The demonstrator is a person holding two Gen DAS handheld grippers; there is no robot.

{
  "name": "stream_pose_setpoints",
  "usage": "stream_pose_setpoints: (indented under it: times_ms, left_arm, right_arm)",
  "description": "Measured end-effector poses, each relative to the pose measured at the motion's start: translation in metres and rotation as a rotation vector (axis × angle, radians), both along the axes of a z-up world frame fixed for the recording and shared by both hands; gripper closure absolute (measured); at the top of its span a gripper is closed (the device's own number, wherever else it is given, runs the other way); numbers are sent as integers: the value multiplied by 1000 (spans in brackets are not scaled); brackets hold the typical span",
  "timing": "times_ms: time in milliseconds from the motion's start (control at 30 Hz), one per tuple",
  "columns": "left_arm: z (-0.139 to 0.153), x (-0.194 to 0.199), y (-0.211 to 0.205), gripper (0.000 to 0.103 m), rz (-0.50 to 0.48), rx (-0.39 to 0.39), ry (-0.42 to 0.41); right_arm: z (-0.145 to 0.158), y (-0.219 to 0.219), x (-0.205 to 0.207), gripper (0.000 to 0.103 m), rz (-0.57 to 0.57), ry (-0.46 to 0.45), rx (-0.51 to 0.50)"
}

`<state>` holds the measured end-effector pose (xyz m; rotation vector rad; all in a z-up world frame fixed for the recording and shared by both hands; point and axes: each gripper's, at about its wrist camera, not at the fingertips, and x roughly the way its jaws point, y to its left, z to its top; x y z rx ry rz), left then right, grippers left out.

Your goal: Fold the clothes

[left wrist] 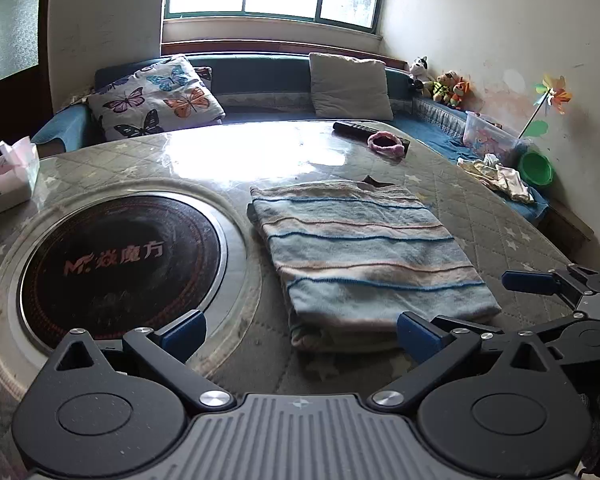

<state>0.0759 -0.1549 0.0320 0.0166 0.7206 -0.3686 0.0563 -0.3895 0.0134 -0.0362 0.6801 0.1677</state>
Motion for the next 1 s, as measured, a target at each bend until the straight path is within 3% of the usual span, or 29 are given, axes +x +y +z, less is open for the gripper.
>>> stream_pose_setpoints:
  times_ms: [1000]
  left_arm:
    - [-13,-43,2,0,-17,69,5]
  right_arm:
    - [-13,8,-41,0,-87,17,-1]
